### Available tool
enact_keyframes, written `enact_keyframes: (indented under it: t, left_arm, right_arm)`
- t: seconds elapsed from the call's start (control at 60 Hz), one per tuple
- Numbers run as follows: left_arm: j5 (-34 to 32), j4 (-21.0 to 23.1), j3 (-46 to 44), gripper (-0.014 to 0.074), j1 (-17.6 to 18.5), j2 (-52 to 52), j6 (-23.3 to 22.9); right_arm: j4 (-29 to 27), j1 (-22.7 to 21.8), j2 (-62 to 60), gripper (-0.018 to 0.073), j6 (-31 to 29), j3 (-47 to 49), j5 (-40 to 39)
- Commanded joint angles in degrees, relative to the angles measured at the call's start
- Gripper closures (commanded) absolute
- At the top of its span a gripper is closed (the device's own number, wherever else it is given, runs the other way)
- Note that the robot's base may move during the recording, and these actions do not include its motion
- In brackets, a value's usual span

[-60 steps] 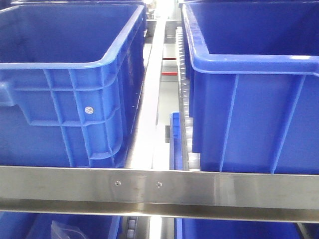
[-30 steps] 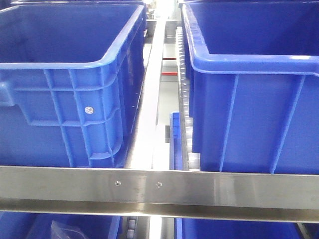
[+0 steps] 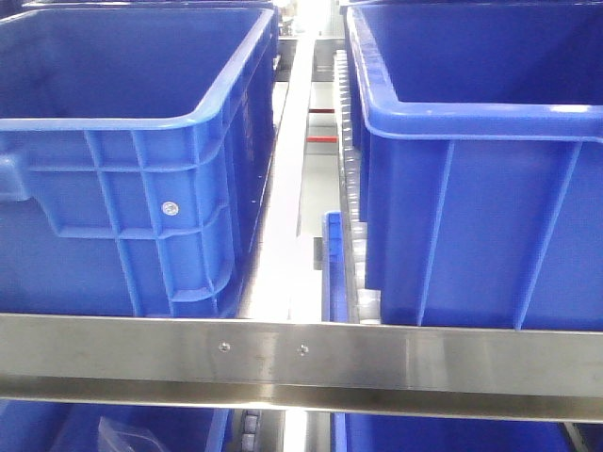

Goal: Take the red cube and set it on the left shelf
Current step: 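Lower the red cube into the blue bin and open the right gripper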

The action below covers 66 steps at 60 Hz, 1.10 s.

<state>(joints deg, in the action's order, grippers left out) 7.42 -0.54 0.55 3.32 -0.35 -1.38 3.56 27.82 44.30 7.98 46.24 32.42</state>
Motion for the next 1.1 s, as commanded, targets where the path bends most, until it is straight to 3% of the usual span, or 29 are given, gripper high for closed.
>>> enact_keyframes:
  t: [0.0,0.2,0.583,0.717,0.867,0.933,1.083]
  left_arm:
    - [-5.0,0.2,1.3,0.0495,0.0,-0.9,0.0]
    - [-5.0,0.2,1.3,0.0495,0.0,-0.9,0.0]
    - [-5.0,0.2,1.3,0.0495,0.0,-0.9,0.0]
    - [-5.0,0.2,1.3,0.0495,0.0,-0.9,0.0]
    - [-5.0,0.2,1.3,0.0495,0.0,-0.9,0.0]
    - [-5.0,0.2,1.3,0.0495,0.0,-0.9,0.0]
    - [-5.0,0.2,1.3,0.0495,0.0,-0.9,0.0]
  right_arm:
    - [3.5,-0.2,3.6,0.0513,-0.3,1.9,-8.2]
    - [9.0,-2.3,13.8,0.0513,-0.3,6.6,-13.5]
    - [9.0,-16.2,28.2,0.0491,-0.3,18.0,-14.4]
    - [9.0,-18.8,30.9,0.0329,-0.3,19.8,-14.7]
    - [9.0,-20.1,32.0,-0.0017,-0.2,20.0,-16.6]
    - [9.0,-20.1,32.2,-0.0058,-0.2,20.0,-16.8]
    - [8.9,-20.1,31.5,-0.0026,-0.2,19.9,-17.8]
